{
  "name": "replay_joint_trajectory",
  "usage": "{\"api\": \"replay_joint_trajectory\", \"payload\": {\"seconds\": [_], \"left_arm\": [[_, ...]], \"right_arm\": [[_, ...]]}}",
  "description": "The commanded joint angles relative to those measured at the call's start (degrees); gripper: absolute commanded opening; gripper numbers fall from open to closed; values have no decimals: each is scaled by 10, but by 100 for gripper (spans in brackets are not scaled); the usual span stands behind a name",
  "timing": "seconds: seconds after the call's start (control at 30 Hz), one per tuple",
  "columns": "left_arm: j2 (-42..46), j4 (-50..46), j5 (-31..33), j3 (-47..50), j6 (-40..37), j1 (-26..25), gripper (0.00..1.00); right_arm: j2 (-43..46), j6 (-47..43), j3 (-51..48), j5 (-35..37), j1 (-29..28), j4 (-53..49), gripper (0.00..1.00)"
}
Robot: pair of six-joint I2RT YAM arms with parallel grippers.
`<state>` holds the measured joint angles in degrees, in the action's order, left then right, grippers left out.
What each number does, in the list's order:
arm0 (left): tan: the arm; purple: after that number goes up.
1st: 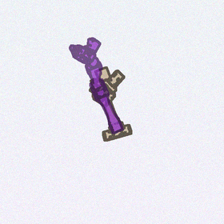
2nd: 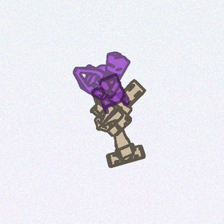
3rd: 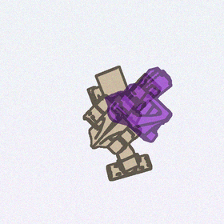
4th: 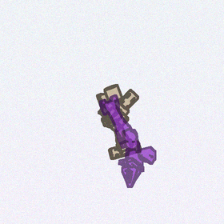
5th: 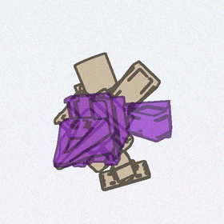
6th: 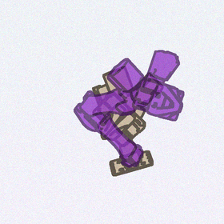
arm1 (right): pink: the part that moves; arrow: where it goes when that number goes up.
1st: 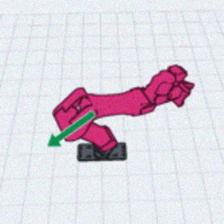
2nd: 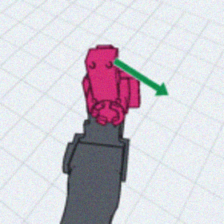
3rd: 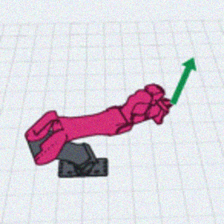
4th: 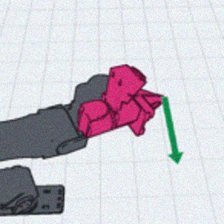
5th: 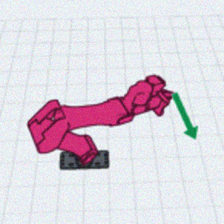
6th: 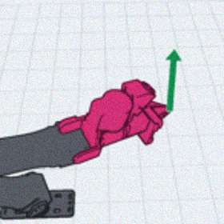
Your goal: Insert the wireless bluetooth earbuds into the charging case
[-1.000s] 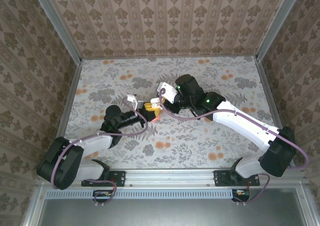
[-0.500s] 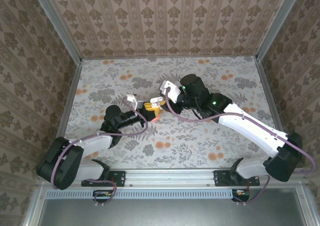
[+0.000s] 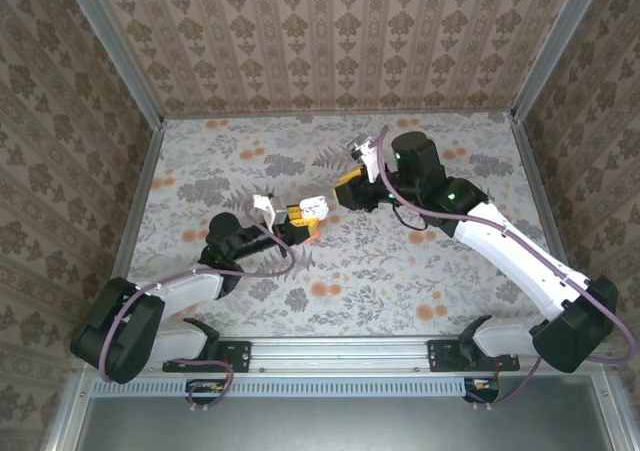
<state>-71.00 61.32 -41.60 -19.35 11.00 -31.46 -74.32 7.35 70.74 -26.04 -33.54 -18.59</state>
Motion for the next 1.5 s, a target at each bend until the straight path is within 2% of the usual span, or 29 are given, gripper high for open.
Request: {"api": "replay_joint_trajectory", "payload": {"seconds": [0.0,0.53,0.93,1.07,1.13,1.33,1.47], "left_arm": [[12,16,-6,5,-40,-4,12],[10,16,-2,2,-41,-6,12],[2,26,10,1,-29,-6,12],[-4,29,10,0,-24,-6,12],[-7,27,11,-2,-23,-6,12],[-16,30,13,-7,-19,-7,12],[-20,30,12,-10,-15,-8,12]], "right_arm": [[-9,84,-9,-75,0,27,36],[-90,200,-8,-113,1,69,33],[-88,194,-17,-99,1,64,31],[-58,165,-28,-78,1,74,36],[-35,153,-28,-60,0,60,44],[-22,132,-20,14,-19,4,56],[-29,119,-17,29,-32,-21,63]]}}
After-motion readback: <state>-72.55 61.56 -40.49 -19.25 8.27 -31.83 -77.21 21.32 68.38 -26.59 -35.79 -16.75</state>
